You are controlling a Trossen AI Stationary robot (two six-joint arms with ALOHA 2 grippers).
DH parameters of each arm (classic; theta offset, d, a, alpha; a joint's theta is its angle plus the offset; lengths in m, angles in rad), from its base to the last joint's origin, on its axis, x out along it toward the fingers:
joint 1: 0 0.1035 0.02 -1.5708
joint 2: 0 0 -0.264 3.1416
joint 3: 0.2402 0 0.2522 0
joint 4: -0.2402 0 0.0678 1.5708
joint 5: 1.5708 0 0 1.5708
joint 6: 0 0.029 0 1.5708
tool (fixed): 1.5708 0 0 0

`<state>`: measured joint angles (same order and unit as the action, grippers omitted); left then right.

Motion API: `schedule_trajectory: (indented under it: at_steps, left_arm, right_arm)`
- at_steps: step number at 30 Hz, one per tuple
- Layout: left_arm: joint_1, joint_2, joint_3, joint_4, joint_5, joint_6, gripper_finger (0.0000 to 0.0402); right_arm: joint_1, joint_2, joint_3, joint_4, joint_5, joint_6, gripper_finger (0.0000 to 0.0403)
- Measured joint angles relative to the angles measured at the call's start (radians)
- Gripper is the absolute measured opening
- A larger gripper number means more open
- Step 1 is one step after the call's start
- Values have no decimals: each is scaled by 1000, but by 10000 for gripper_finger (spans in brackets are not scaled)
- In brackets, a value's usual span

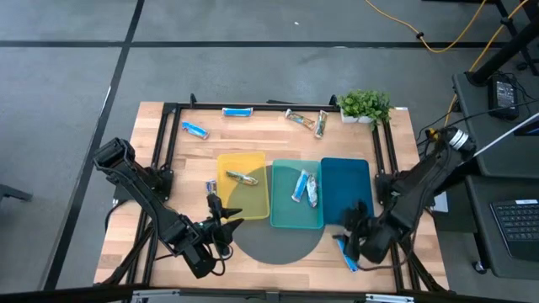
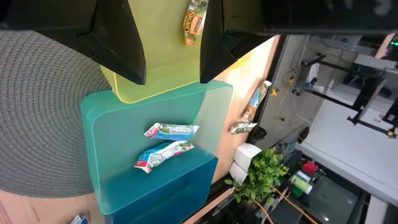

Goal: Pick and place Granola Bars by type
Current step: Put the blue granola bar into the blue bin

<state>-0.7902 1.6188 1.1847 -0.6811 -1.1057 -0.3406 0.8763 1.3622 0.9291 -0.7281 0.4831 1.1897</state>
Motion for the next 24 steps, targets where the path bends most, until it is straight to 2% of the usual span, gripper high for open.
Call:
schedule_trajectory:
  at_steps: [7, 14, 17, 24]
  left_arm:
    - [1, 0, 0, 0, -1, 40, 143]
    - [1, 0, 0, 0, -14, 49, 143]
    - [1, 0, 0, 0, -15, 49, 143]
    - [1, 0, 0, 0, -6, 23, 143]
  right_arm:
    - [20, 129, 0, -47, -140, 226, 228]
    - [20, 182, 0, -135, -270, 358, 228]
    - [20, 186, 0, -166, -303, 404, 228]
    - [20, 188, 0, -146, -303, 455, 228]
